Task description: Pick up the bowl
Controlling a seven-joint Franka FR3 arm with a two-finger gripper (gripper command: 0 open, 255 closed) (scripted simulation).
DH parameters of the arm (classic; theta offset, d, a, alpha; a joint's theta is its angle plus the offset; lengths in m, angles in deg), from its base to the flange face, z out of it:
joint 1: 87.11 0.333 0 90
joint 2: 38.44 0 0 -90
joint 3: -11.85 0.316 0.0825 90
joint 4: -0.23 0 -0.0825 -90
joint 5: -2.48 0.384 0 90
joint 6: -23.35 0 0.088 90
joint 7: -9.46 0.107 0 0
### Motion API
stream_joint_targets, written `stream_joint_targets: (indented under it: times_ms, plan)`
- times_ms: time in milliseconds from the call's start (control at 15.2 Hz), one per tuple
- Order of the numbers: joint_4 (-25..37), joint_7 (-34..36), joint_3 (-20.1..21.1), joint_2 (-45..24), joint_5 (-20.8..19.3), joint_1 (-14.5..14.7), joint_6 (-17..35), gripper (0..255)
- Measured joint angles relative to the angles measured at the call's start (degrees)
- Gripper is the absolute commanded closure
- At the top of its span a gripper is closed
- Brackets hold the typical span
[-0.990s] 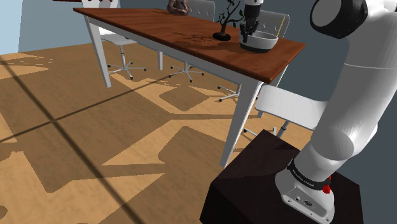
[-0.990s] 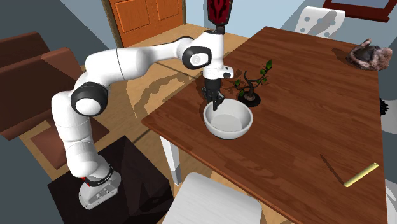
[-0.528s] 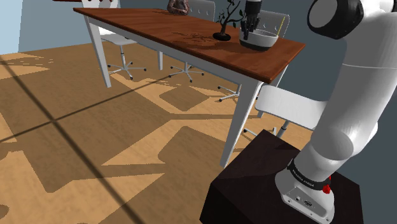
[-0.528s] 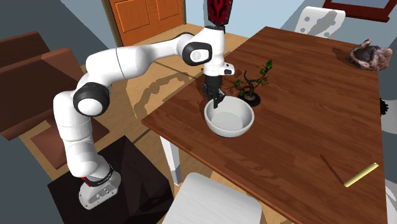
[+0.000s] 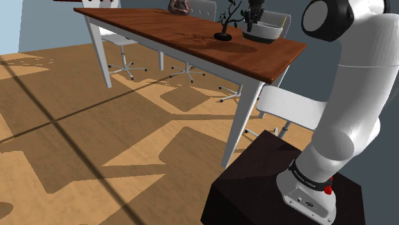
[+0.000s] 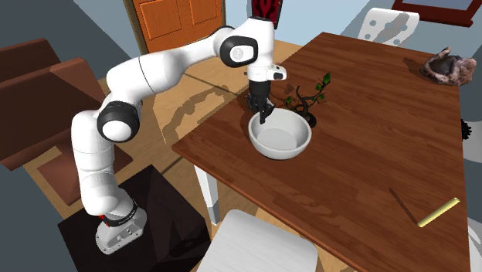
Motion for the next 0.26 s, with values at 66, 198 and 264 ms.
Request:
stream_joint_targets:
  times_ms: [66,198,264]
  plan:
    - [1.9,-0.2,0.0,-0.7,0.2,-0.2,-1.2,255]
    - [6.5,-0.5,0.0,-2.5,0.7,-0.8,-4.0,255]
    - [7.3,-0.6,0.0,-2.7,0.8,-0.9,-4.5,255]
